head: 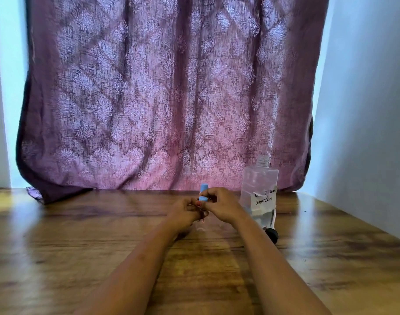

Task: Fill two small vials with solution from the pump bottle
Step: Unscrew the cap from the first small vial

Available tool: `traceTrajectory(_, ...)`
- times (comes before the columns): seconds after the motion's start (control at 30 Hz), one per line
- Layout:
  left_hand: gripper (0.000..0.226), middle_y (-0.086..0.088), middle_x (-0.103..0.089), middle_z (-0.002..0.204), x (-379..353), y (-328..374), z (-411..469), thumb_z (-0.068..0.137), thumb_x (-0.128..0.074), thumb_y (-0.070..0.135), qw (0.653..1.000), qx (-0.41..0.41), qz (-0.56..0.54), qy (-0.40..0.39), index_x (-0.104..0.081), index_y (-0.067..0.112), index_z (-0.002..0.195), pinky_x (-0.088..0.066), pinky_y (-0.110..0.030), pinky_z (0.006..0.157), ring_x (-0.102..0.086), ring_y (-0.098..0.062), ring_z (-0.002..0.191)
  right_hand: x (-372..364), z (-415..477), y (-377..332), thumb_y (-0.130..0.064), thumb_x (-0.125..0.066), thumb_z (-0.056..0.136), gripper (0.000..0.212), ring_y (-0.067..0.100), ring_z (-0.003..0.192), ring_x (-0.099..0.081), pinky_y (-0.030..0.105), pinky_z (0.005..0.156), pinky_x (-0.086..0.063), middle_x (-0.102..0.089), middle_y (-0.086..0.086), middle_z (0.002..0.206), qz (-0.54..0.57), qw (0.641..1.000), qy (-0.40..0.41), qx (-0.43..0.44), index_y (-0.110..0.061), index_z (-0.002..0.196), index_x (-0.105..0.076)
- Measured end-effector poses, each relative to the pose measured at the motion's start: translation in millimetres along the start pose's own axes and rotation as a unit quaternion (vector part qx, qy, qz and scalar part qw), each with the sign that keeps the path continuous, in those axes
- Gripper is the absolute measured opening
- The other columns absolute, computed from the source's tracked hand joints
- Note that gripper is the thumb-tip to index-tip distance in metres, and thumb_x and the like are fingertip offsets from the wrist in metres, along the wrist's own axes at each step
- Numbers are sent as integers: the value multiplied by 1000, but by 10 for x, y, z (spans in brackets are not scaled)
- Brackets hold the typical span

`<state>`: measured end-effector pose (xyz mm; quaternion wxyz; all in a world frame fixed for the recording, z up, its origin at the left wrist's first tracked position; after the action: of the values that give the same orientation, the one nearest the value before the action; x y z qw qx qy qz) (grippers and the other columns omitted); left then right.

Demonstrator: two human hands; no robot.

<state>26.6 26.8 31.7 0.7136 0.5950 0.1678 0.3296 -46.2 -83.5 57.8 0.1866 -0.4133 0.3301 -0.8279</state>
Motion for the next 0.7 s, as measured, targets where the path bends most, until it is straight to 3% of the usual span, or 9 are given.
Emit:
traceTrajectory(0.17, 23, -4, -64, 73, 12, -9, 21, 84, -65, -1, 1000, 2, 11, -20, -56, 6, 104, -41, -11, 43, -59, 3, 50, 24, 1, -7, -17, -70, 84, 23, 11, 86, -61, 6, 61, -41, -69, 9, 98, -14, 1000, -12, 1, -4, 104, -67)
traceTrajectory(0.33, 16, 5, -70, 80, 48, -81, 62, 86, -66, 10, 998, 27, 9, -48, -58, 20, 96, -43, -25, 62, -63, -1, 64, 73, -21, -10, -9, -66, 86, 23, 15, 101, -62, 13, 78, -46, -68, 9, 109, 14, 999, -38, -3, -6, 108, -67)
traceTrajectory(0.43, 16, 5, -71, 85, 39, -90, 72, 86, -67, 13, 999, 22, 3, -46, -58, 24, 94, -43, -26, 65, -63, -4, 70, 111, -18, -33, -5, -62, 89, 25, 17, 107, -61, 24, 89, -49, -66, 10, 113, 37, 997, -70, -11, -5, 113, -65)
traceTrajectory(0.57, 17, 5, -70, 83, 13, -102, 65, 86, -66, 13, 999, 12, 2, -44, -58, 23, 97, -42, -26, 63, -61, -7, 72, 90, -28, -71, -7, -61, 89, 32, 10, 102, -58, 12, 74, -47, -63, 6, 116, 57, 995, -80, -28, -13, 121, -61)
traceTrajectory(0.7, 22, 6, -70, 82, 12, -99, 83, 85, -67, 13, 999, -1, 19, -37, -60, 30, 96, -46, -27, 64, -63, -6, 75, -8, -32, -101, -33, -70, 83, 38, 0, 92, -55, 6, 66, -41, -59, -4, 108, 15, 998, -60, -10, -19, 117, -61)
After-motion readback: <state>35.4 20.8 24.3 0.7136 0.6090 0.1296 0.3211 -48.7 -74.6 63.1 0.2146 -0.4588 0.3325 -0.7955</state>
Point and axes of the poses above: each hand's wrist, its own z-axis towards the middle knuckle, its own x-axis out of the back of the hand, y = z × x, the point moved 2 cm from there along z, towards the middle knuckle
